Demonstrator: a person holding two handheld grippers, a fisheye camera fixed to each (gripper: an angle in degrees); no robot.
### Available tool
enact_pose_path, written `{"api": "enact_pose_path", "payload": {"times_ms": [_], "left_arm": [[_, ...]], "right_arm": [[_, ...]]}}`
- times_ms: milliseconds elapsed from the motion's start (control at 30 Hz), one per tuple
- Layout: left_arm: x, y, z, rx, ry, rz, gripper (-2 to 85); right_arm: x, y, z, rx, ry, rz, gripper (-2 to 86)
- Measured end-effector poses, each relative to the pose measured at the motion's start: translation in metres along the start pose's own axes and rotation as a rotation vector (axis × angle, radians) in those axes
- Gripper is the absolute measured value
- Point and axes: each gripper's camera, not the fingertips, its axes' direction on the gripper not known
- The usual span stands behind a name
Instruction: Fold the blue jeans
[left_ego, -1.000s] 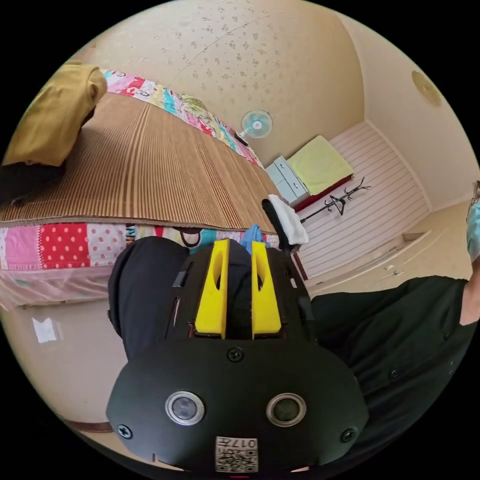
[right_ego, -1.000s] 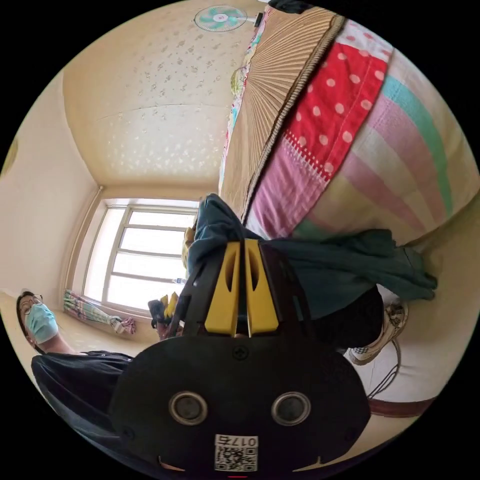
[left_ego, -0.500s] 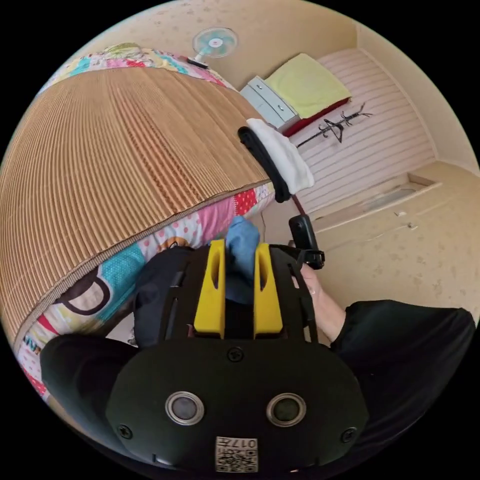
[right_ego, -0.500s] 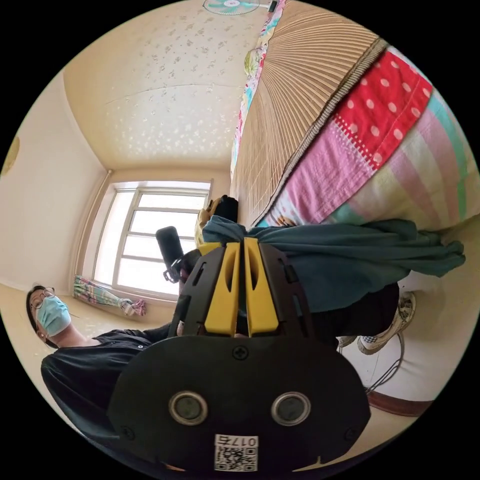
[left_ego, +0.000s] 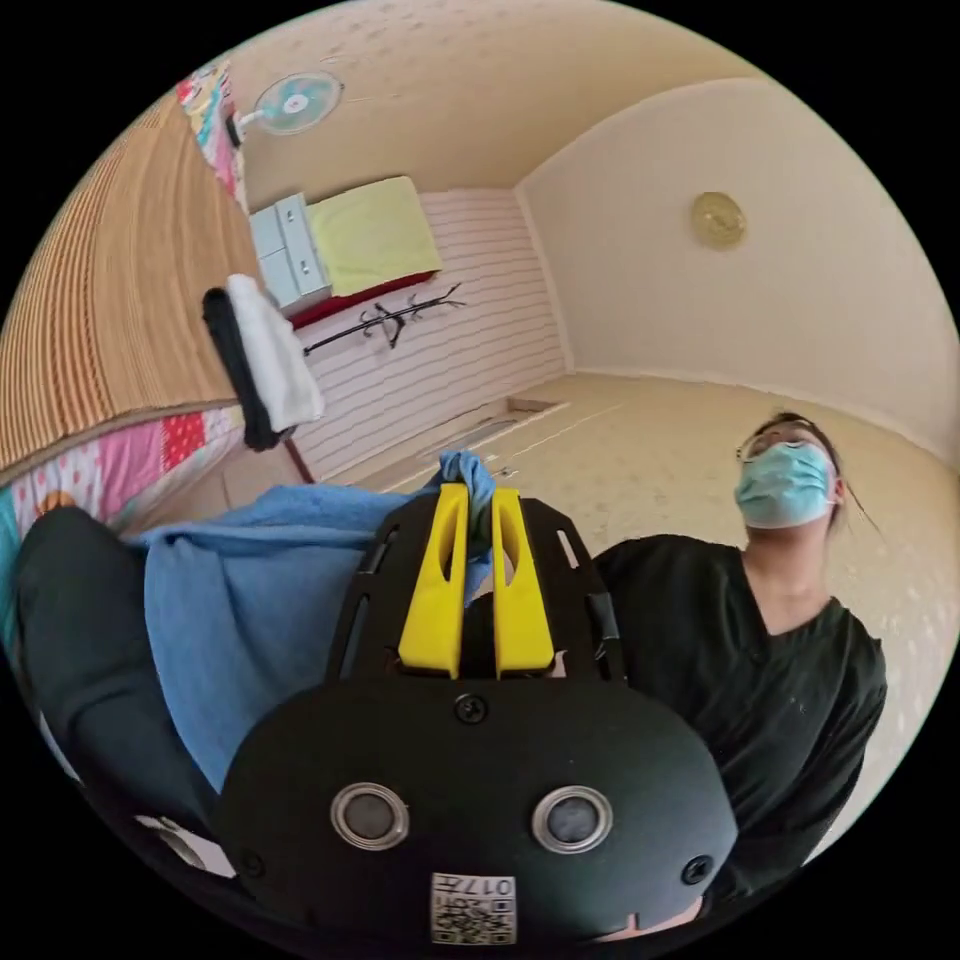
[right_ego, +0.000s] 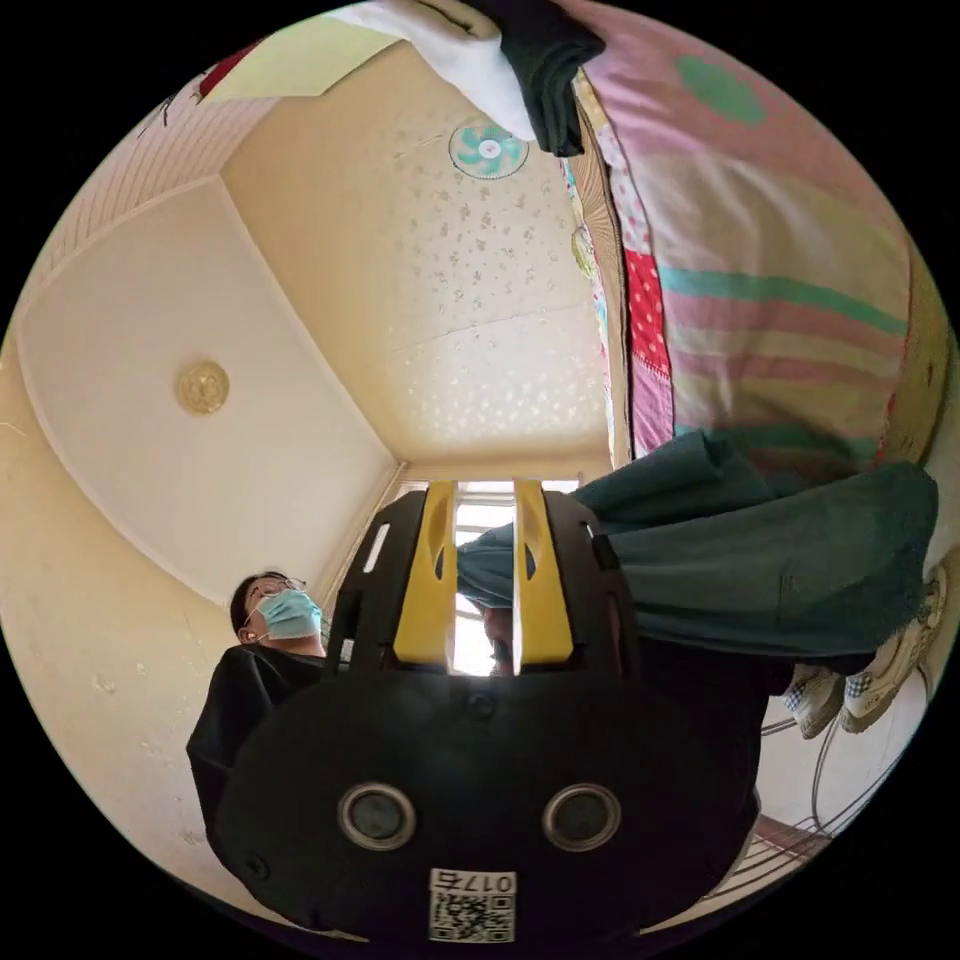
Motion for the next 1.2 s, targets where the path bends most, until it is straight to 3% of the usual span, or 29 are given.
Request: {"api": "enact_pose_path", "payload": {"times_ms": [67, 233, 400, 467, 500, 567, 667, 767, 833, 933, 1033, 1133, 1200], "left_arm": [[0.051, -0.012, -0.027, 0.059, 0.125, 0.159, 4.5], [0.178, -0.007, -0.099, 0.120, 0.181, 0.555, 4.7], [0.288, 0.053, -0.168, 0.081, 0.053, 0.881, 5.0], [0.334, 0.097, -0.191, 0.057, -0.168, 0.966, 5.1], [0.342, 0.107, -0.194, 0.054, -0.252, 0.966, 5.1], [0.358, 0.133, -0.188, 0.022, -0.628, 0.835, 4.9], [0.339, 0.139, -0.164, -0.065, -0.946, 0.615, 4.7], [0.308, 0.129, -0.151, -0.103, -0.907, 0.463, 3.2], [0.301, 0.125, -0.150, -0.017, -0.893, 0.460, 2.6], [0.295, 0.107, -0.133, 0.043, -1.080, 0.444, 4.7], [0.262, 0.065, -0.080, -0.117, -1.229, 0.402, 9.6], [0.203, 0.022, -0.002, -0.326, -1.158, 0.390, 13.3], [0.169, 0.006, 0.046, -0.360, -1.113, 0.397, 15.8]], "right_arm": [[-0.006, 0.004, -0.007, -0.019, 0.037, 0.010, 12.1], [-0.030, 0.007, 0.011, -0.149, -0.019, -0.096, 12.8], [-0.031, 0.003, 0.053, -0.316, -0.010, -0.124, 12.6], [-0.022, 0.005, 0.068, -0.347, 0.117, -0.100, 13.2], [-0.017, 0.007, 0.079, -0.370, 0.233, -0.099, 13.6], [-0.005, 0.010, 0.098, -0.411, 0.400, -0.099, 14.1], [0.032, 0.009, 0.127, -0.450, 0.611, 0.030, 13.9], [0.064, 0.011, 0.140, -0.408, 0.596, 0.150, 8.4], [0.061, 0.013, 0.150, -0.419, 0.552, 0.077, 4.8], [0.034, 0.013, 0.175, -0.414, 0.463, -0.094, 2.8], [-0.001, 0.005, 0.207, -0.391, 0.350, -0.234, 2.1], [-0.035, 0.002, 0.263, -0.456, 0.207, -0.372, 1.9], [-0.050, 0.003, 0.314, -0.525, 0.181, -0.439, 1.9]]}}
